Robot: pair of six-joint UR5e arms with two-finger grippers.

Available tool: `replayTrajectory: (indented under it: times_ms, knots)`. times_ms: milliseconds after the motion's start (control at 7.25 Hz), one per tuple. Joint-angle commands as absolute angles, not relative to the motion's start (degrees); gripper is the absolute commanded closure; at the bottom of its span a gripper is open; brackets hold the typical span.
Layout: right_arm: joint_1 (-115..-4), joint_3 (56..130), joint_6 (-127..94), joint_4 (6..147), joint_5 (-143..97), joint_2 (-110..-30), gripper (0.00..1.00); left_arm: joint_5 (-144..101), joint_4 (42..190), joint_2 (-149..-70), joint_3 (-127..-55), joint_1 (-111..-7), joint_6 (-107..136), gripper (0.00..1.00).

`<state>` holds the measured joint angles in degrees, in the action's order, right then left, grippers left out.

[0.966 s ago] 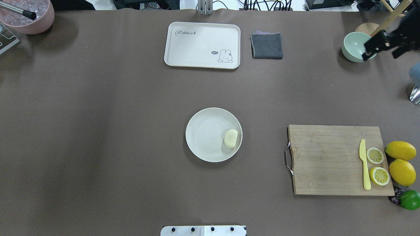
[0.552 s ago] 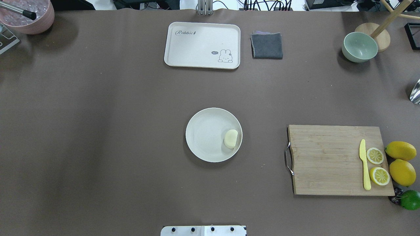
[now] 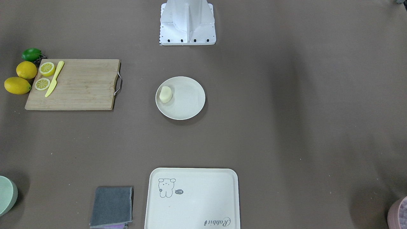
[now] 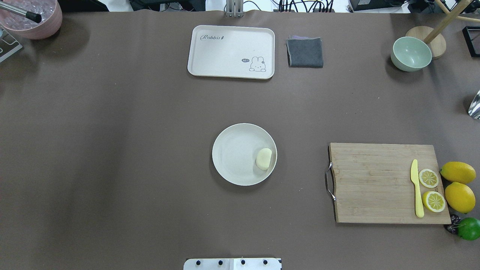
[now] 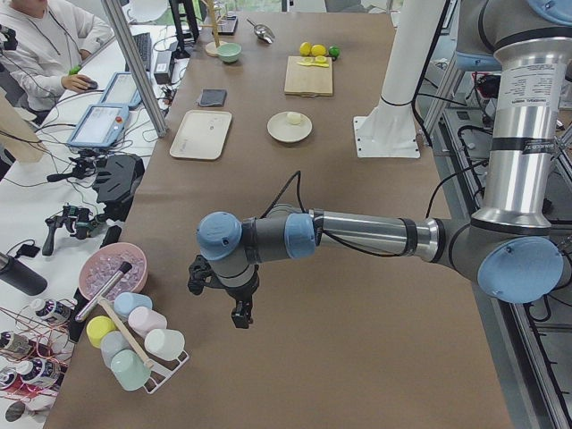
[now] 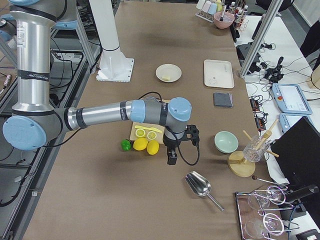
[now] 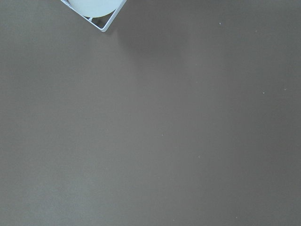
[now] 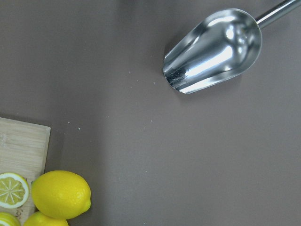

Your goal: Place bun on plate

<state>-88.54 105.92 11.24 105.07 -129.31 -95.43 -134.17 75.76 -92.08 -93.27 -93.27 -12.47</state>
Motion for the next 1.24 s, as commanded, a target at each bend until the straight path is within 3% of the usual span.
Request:
replayTrajectory:
  times_ms: [0, 414, 1103]
  knots:
    - [-88.9, 105.1, 11.8, 105.0, -128.6, -96.2, 0.00, -134.1, 75.8, -91.8, -93.4, -93.3, -12.6, 0.02]
    - [-93.4, 104.9, 11.8, 104.9, -126.5, -100.5, 0.00, -133.9, 75.8, -91.1, -92.9, -93.3, -12.7, 0.02]
    - [-93.4, 105.2, 11.8, 104.9, -126.9, -99.9, 0.00, -134.0, 75.8, -91.4, -93.3, -93.3, -12.6, 0.02]
